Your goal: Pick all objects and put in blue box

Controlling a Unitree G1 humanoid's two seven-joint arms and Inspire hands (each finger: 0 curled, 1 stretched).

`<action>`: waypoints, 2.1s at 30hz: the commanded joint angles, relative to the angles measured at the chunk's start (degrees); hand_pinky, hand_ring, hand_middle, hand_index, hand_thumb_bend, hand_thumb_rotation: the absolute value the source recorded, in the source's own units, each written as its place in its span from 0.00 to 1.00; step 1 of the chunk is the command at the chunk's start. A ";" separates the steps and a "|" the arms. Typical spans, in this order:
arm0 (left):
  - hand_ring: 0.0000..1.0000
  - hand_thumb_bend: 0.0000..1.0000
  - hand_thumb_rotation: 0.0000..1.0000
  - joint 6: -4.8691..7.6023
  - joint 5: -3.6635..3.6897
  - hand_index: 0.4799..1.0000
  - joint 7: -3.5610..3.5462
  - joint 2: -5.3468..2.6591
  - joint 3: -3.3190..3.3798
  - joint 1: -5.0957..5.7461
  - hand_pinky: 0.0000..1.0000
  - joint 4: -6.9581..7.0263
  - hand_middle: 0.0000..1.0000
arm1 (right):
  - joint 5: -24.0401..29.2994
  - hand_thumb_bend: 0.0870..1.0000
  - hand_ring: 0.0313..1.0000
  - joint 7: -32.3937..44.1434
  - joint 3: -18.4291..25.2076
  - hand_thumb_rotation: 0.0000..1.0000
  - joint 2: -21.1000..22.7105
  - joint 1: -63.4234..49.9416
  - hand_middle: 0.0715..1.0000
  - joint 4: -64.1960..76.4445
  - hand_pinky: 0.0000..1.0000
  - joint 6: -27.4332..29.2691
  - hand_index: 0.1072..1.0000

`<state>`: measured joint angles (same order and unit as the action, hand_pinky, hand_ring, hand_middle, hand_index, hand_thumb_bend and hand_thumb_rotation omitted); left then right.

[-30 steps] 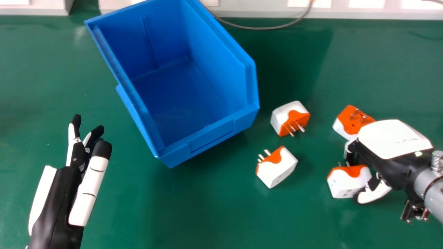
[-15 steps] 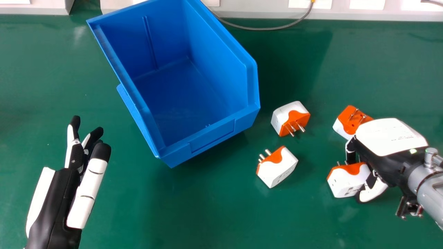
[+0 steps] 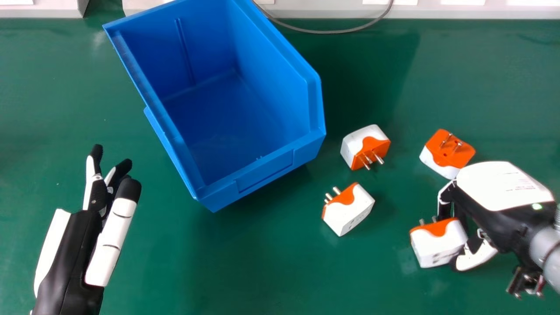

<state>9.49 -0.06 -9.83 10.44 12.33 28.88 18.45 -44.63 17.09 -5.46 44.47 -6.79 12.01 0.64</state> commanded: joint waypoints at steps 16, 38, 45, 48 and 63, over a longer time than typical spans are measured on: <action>0.95 0.68 1.00 0.16 0.02 0.93 0.30 0.85 0.36 -3.16 0.92 -2.36 0.96 | 5.40 0.46 0.35 2.75 11.72 0.00 -4.10 -7.69 0.40 21.32 0.30 -1.62 0.46; 0.96 0.69 1.00 0.04 0.81 0.93 -0.36 1.19 0.82 -2.94 0.92 -1.85 0.97 | 9.92 0.85 0.78 7.27 13.32 0.23 0.25 -8.49 0.80 15.84 0.66 6.60 0.77; 0.96 0.69 1.00 0.36 1.31 0.93 -0.73 1.67 1.10 -3.09 0.93 -2.55 0.97 | 4.31 1.00 0.94 5.77 11.32 0.29 2.78 -6.78 0.96 11.39 0.83 11.83 0.92; 0.96 0.69 1.00 0.44 1.53 0.94 -0.76 1.85 1.10 -3.13 0.93 -2.71 0.97 | 2.46 1.00 0.96 5.87 10.46 0.29 3.02 -5.99 0.98 10.10 0.85 12.74 0.95; 0.96 0.71 1.00 0.34 1.95 0.94 -1.03 2.33 1.65 -2.73 0.94 -2.62 0.98 | -1.31 0.97 0.97 3.72 5.34 0.31 4.66 -0.27 0.99 0.51 0.87 19.37 0.95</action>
<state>9.26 1.18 -10.77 12.23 13.44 26.08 15.07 -45.64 22.04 -0.05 47.99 -8.44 12.64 19.33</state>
